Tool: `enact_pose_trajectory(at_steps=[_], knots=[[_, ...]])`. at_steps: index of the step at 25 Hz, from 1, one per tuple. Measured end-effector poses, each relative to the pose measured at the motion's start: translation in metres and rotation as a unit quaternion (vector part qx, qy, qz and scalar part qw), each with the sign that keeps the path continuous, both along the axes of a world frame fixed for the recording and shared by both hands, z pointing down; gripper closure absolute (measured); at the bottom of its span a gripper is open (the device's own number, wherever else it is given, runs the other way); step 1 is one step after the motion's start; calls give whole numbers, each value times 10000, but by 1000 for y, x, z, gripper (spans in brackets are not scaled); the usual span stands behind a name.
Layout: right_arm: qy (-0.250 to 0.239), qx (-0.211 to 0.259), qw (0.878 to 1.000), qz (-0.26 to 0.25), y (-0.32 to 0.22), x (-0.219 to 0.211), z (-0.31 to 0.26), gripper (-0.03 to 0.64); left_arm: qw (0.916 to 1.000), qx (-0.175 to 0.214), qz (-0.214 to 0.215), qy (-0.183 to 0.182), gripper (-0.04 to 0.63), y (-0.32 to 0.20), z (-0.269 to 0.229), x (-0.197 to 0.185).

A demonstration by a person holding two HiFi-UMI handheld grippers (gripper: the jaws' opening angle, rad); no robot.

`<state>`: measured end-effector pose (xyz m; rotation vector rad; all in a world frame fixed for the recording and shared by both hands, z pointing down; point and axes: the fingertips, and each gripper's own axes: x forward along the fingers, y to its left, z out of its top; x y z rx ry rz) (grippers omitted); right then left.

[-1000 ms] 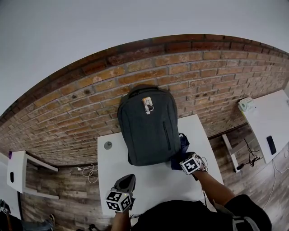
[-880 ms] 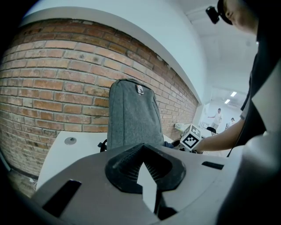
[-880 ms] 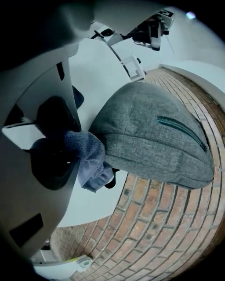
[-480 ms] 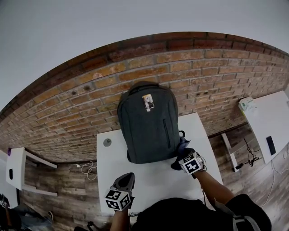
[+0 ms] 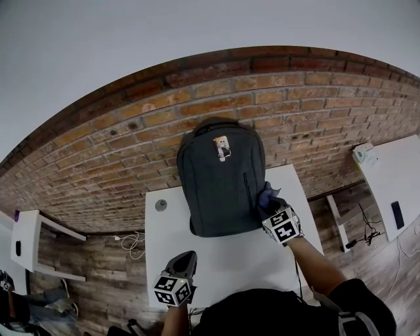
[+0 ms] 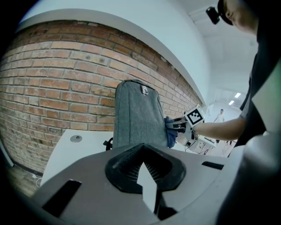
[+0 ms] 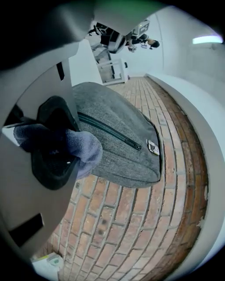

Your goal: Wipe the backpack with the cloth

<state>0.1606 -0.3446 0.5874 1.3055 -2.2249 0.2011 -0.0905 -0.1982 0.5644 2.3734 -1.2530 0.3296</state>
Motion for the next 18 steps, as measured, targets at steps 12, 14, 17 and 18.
enact_pose_trajectory(at_steps=[12,14,17,18], knots=[[-639,306,9973,-167,-15,2,-33,514,9999,-66,-150,11,599,2,2,-9],[-913,428,9948,-114,-19,3,-43,514,9998,-70,-164,6,599,1,2,-11],[-1088,563,9924,-90,-31,2,-59,514,9998,-70,-170,14,599,1,2,-11],[-1050,593,9926,-120,-34,2,-62,514,9998,-71,-169,20,600,1,2,-10]])
